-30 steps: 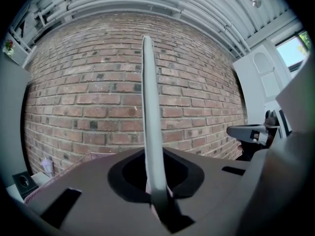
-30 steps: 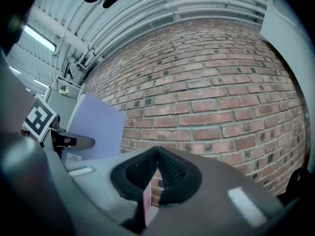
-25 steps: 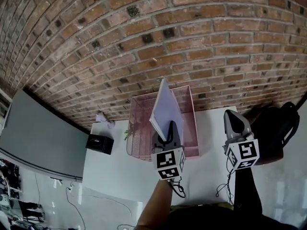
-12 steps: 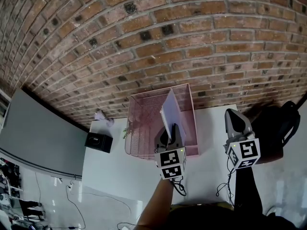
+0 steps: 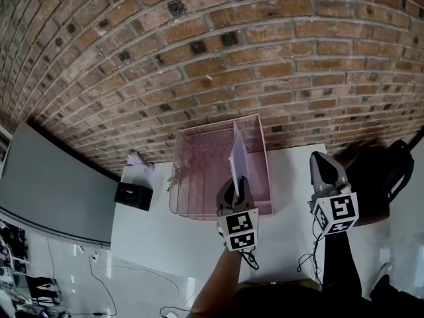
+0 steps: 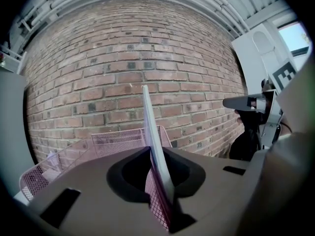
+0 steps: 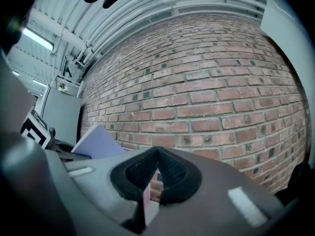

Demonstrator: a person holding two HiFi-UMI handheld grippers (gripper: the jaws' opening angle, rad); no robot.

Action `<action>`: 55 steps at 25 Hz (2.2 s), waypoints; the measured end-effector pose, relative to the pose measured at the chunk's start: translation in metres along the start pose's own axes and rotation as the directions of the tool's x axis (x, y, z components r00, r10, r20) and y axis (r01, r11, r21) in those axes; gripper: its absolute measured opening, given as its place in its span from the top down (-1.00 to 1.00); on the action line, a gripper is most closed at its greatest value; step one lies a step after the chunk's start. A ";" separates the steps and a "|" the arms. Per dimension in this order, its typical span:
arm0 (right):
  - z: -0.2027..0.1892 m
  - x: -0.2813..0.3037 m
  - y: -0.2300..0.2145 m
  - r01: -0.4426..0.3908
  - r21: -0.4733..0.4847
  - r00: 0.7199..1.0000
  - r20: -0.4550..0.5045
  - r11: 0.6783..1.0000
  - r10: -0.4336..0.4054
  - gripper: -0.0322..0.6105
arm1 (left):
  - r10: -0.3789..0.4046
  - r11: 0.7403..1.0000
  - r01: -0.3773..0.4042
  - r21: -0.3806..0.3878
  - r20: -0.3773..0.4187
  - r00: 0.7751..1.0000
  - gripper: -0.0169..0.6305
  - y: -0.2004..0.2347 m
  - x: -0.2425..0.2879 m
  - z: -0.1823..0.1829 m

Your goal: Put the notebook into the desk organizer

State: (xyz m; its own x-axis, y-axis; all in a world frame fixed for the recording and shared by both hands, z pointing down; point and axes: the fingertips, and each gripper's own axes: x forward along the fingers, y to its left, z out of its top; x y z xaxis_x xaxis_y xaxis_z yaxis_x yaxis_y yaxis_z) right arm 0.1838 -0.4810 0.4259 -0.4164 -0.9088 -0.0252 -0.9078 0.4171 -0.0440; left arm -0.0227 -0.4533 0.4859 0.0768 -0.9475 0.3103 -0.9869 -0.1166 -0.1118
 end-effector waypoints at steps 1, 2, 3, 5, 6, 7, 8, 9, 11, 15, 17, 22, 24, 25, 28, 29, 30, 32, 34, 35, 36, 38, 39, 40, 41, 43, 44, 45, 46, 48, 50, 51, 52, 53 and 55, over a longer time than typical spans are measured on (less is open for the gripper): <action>-0.001 0.000 0.000 0.000 -0.001 1.000 -0.001 1.000 0.000 0.89 | 0.005 1.000 -0.005 0.004 0.002 1.000 0.76 0.000 0.001 0.000; -0.001 0.000 0.000 0.000 -0.001 1.000 -0.002 1.000 0.000 0.89 | 0.011 1.000 -0.011 0.009 0.005 1.000 0.76 0.001 0.002 0.001; -0.002 0.000 -0.001 -0.001 -0.002 1.000 -0.003 1.000 0.001 0.89 | 0.017 1.000 -0.017 0.015 0.008 1.000 0.76 0.001 0.003 0.002; -0.003 0.000 -0.001 -0.002 -0.001 1.000 -0.004 1.000 0.002 0.89 | 0.024 0.999 -0.024 0.027 0.017 1.000 0.76 0.001 0.004 0.005; -0.003 0.000 -0.001 -0.003 0.000 1.000 -0.004 1.000 0.003 0.89 | 0.026 0.999 -0.026 0.030 0.021 0.999 0.76 0.001 0.005 0.006; -0.004 -0.001 -0.001 -0.004 0.000 1.000 -0.005 1.000 0.004 0.89 | 0.026 0.999 -0.027 0.033 0.023 0.999 0.76 0.001 0.006 0.007; -0.004 -0.001 -0.002 -0.005 0.001 1.000 -0.006 1.000 0.005 0.89 | 0.027 0.999 -0.027 0.035 0.024 0.999 0.76 0.001 0.007 0.007; -0.004 -0.001 -0.002 -0.005 0.002 1.000 -0.005 1.000 0.005 0.89 | 0.027 0.999 -0.028 0.039 0.024 0.999 0.76 0.000 0.007 0.008; -0.004 -0.001 -0.003 -0.004 0.001 1.000 -0.006 1.000 0.004 0.89 | 0.031 0.998 -0.032 0.054 0.029 0.999 0.76 -0.001 0.008 0.008; -0.004 -0.002 -0.006 -0.004 0.001 1.000 -0.008 1.000 0.004 0.89 | 0.037 0.996 -0.042 0.073 0.068 0.997 0.74 -0.004 0.005 0.016; -0.004 -0.004 -0.006 -0.004 0.001 1.000 -0.008 1.000 0.004 0.89 | 0.037 0.995 -0.044 0.087 0.082 0.996 0.74 -0.007 0.005 0.020; -0.004 -0.006 -0.007 -0.005 -0.003 1.000 -0.005 1.000 0.005 0.89 | 0.043 0.994 -0.049 0.097 0.066 0.997 0.69 -0.008 0.005 0.015; -0.004 -0.007 -0.008 -0.003 -0.003 1.000 -0.006 1.000 0.003 0.89 | 0.044 0.994 -0.050 0.092 0.063 0.997 0.66 -0.008 0.005 0.015; -0.004 -0.007 -0.009 -0.002 -0.003 1.000 -0.006 1.000 0.002 0.89 | 0.043 0.995 -0.048 0.091 0.063 0.997 0.65 -0.008 0.005 0.014; -0.004 -0.007 -0.009 -0.003 -0.003 1.000 -0.009 1.000 0.003 0.89 | 0.039 0.995 -0.044 0.085 0.059 0.998 0.62 -0.008 0.005 0.014; -0.004 -0.007 -0.009 -0.003 -0.004 1.000 -0.010 1.000 0.003 0.89 | 0.038 0.996 -0.042 0.083 0.056 0.998 0.61 -0.009 0.006 0.013; -0.004 -0.008 -0.009 -0.004 -0.004 1.000 -0.009 1.000 0.004 0.89 | 0.038 0.996 -0.042 0.082 0.053 0.998 0.60 -0.009 0.006 0.012; -0.005 -0.009 -0.009 -0.004 -0.004 1.000 -0.007 1.000 0.004 0.89 | 0.040 0.996 -0.043 0.082 0.047 0.998 0.57 -0.009 0.006 0.009; -0.005 -0.009 -0.009 -0.004 -0.006 1.000 -0.006 1.000 0.004 0.89 | 0.038 0.996 -0.042 0.080 0.048 0.998 0.55 -0.009 0.006 0.008; -0.005 -0.009 -0.008 -0.003 -0.007 1.000 -0.007 1.000 0.003 0.89 | 0.036 0.996 -0.040 0.079 0.048 0.998 0.55 -0.009 0.007 0.008; -0.005 -0.009 -0.008 -0.003 -0.007 1.000 -0.008 1.000 0.002 0.89 | 0.035 0.996 -0.038 0.078 0.045 0.998 0.54 -0.009 0.007 0.008; -0.004 -0.008 -0.008 -0.003 -0.006 1.000 -0.009 1.000 0.003 0.89 | 0.037 0.996 -0.040 0.078 0.039 0.999 0.54 -0.008 0.007 0.007; -0.004 -0.009 -0.007 -0.004 -0.005 1.000 -0.008 1.000 0.004 0.89 | 0.039 0.996 -0.042 0.078 0.039 0.998 0.53 -0.007 0.006 0.007; -0.003 -0.010 -0.006 -0.005 -0.005 1.000 -0.006 1.000 0.005 0.89 | 0.041 0.996 -0.044 0.075 0.040 0.998 0.52 -0.007 0.005 0.008; -0.002 -0.011 -0.005 -0.007 -0.005 1.000 -0.004 1.000 0.007 0.89 | 0.042 0.997 -0.045 0.071 0.043 0.998 0.52 -0.007 0.003 0.008; -0.002 -0.014 -0.002 -0.015 -0.005 1.000 -0.002 1.000 0.015 0.89 | 0.044 0.997 -0.047 0.064 0.048 0.998 0.52 -0.008 -0.001 0.008; -0.001 -0.016 0.000 -0.020 -0.006 1.000 -0.001 1.000 0.020 0.89 | 0.047 0.997 -0.050 0.063 0.050 0.998 0.51 -0.008 -0.004 0.008; -0.001 -0.018 0.003 -0.027 -0.007 1.000 -0.001 1.000 0.027 0.89 | 0.050 0.997 -0.053 0.061 0.052 0.997 0.51 -0.007 -0.006 0.008; 0.000 -0.021 0.005 -0.033 -0.008 0.999 0.000 0.999 0.033 0.89 | 0.054 0.997 -0.057 0.061 0.054 0.997 0.51 -0.007 -0.009 0.008; 0.002 -0.029 0.011 -0.044 -0.010 0.999 0.002 0.999 0.044 0.89 | 0.058 0.996 -0.062 0.060 0.061 0.996 0.51 -0.006 -0.016 0.008; 0.002 -0.038 0.016 -0.053 -0.008 0.999 0.003 0.999 0.053 0.89 | 0.054 0.996 -0.059 0.067 0.078 0.996 0.51 -0.007 -0.025 0.010; 0.002 -0.042 0.019 -0.059 -0.005 0.998 0.004 0.998 0.059 0.89 | 0.052 0.996 -0.058 0.074 0.086 0.995 0.51 -0.008 -0.030 0.012; 0.002 -0.046 0.022 -0.067 0.000 0.998 0.004 0.998 0.067 0.89 | 0.050 0.995 -0.057 0.079 0.093 0.994 0.51 -0.008 -0.036 0.014; 0.002 -0.049 0.027 -0.077 0.005 0.997 0.005 0.997 0.077 0.89 | 0.046 0.995 -0.054 0.080 0.100 0.994 0.51 -0.007 -0.042 0.016; 0.001 -0.055 0.038 -0.096 0.013 0.995 0.005 0.995 0.096 0.89 | 0.021 0.997 -0.029 0.071 0.120 0.993 0.51 -0.007 -0.055 0.021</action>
State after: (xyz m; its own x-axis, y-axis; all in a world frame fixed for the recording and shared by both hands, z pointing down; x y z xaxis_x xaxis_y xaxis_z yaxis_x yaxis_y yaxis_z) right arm 0.1726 -0.4154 0.4244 -0.5016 -0.8644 -0.0345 -0.8627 0.5027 -0.0547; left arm -0.0174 -0.4064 0.4496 0.0728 -0.9785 0.1928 -0.9761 -0.1096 -0.1875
